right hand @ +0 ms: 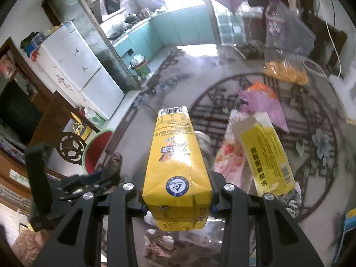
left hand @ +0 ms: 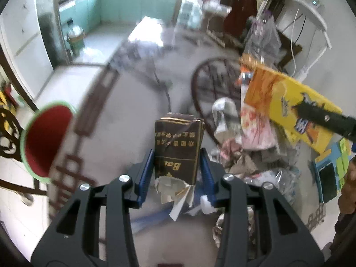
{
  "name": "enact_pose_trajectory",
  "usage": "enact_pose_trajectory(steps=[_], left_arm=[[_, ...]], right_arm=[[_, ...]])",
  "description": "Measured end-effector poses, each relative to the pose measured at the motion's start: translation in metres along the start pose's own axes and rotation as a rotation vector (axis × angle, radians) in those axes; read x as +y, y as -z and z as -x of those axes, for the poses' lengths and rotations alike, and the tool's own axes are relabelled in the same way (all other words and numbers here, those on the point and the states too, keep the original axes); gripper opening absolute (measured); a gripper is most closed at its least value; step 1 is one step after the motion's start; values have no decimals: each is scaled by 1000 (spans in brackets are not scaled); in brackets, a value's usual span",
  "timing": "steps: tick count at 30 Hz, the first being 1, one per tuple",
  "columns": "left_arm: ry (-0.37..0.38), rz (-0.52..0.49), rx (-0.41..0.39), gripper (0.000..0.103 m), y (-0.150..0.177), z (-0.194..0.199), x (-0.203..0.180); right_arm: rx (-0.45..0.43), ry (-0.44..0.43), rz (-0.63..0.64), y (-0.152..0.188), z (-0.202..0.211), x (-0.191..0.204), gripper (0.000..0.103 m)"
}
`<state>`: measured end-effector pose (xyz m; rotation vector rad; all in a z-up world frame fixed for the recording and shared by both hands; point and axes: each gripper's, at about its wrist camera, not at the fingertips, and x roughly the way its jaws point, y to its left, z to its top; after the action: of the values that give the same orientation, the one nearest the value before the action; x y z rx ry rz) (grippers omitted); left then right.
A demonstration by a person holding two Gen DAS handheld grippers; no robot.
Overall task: Collect trash
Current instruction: 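Carry both items over the red bucket and open both tools to drop them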
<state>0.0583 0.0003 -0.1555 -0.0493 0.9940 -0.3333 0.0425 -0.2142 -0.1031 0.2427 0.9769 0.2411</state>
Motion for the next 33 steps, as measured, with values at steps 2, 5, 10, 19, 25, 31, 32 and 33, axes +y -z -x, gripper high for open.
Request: enact_pose_trajectory(steps=[2, 5, 10, 19, 25, 31, 32, 33], left_arm=[[-8, -8, -32, 40, -5, 12, 4], [-14, -31, -71, 40, -9, 32, 15], [-22, -46, -107, 40, -19, 55, 44], [-75, -19, -142, 40, -38, 68, 115], [-106, 28, -127, 41, -43, 65, 171], [-161, 76, -90, 41, -37, 59, 229], [-169, 89, -83, 41, -36, 57, 240], [-175, 101, -76, 41, -35, 55, 250]], right_arm=[[-17, 5, 13, -2, 3, 14, 37], [-28, 14, 16, -4, 1, 35, 37], [-22, 20, 38, -5, -10, 71, 37], [9, 26, 65, -14, -47, 136, 37], [52, 11, 91, -19, -86, 180, 37], [132, -24, 124, -17, -135, 218, 37], [152, -31, 129, -16, -146, 225, 37], [166, -35, 132, -15, -153, 229, 37]])
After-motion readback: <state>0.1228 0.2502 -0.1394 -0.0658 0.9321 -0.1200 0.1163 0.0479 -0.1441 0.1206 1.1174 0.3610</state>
